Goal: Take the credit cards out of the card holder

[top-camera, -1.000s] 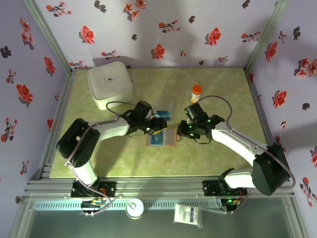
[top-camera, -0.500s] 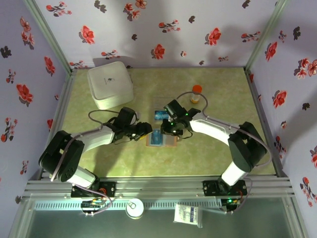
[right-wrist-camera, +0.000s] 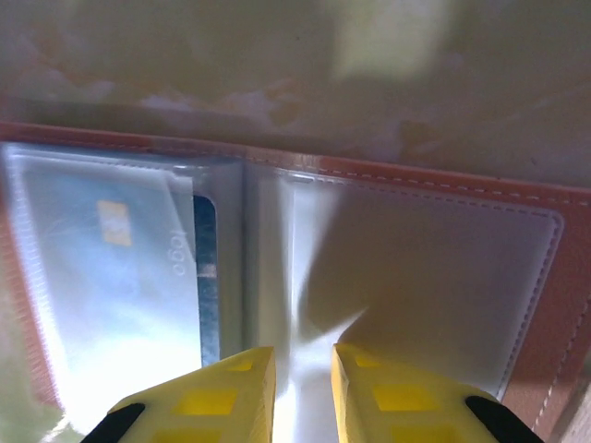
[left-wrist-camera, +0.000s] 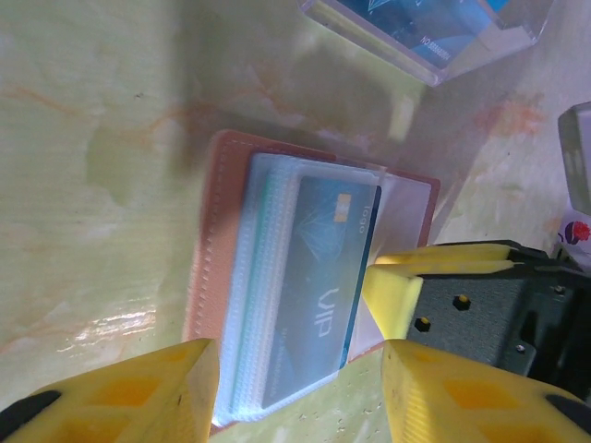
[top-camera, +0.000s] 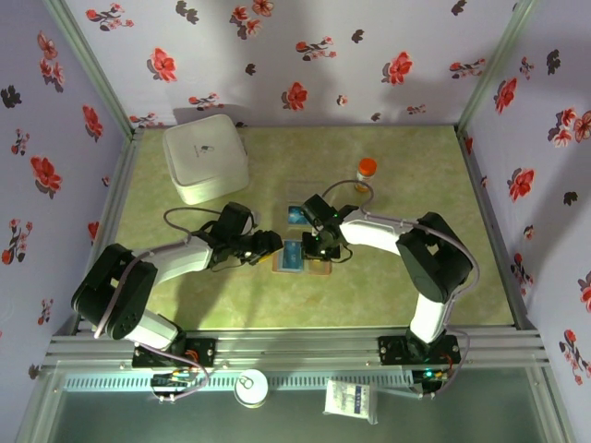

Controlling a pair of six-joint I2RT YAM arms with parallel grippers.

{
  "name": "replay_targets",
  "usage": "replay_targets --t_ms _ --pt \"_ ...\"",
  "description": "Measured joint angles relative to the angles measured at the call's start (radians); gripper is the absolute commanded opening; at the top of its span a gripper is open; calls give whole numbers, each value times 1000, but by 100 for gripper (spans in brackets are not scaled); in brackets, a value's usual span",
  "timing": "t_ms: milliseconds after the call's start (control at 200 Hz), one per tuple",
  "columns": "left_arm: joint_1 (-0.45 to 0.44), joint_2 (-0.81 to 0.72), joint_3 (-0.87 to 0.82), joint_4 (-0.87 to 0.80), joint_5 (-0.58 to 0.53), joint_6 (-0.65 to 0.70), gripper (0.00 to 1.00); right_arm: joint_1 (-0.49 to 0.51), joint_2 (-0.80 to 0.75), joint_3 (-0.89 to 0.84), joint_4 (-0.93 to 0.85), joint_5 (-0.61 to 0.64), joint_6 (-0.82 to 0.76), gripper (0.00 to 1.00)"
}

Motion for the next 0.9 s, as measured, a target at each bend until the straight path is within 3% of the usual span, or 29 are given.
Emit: replay_targets --t_ms 265,900 --pt "0 6 0 4 0 0 43 1 -2 1 -3 8 -26 24" --pt "-6 90 40 31 21 4 13 1 -147 -9 -7 13 -15 24"
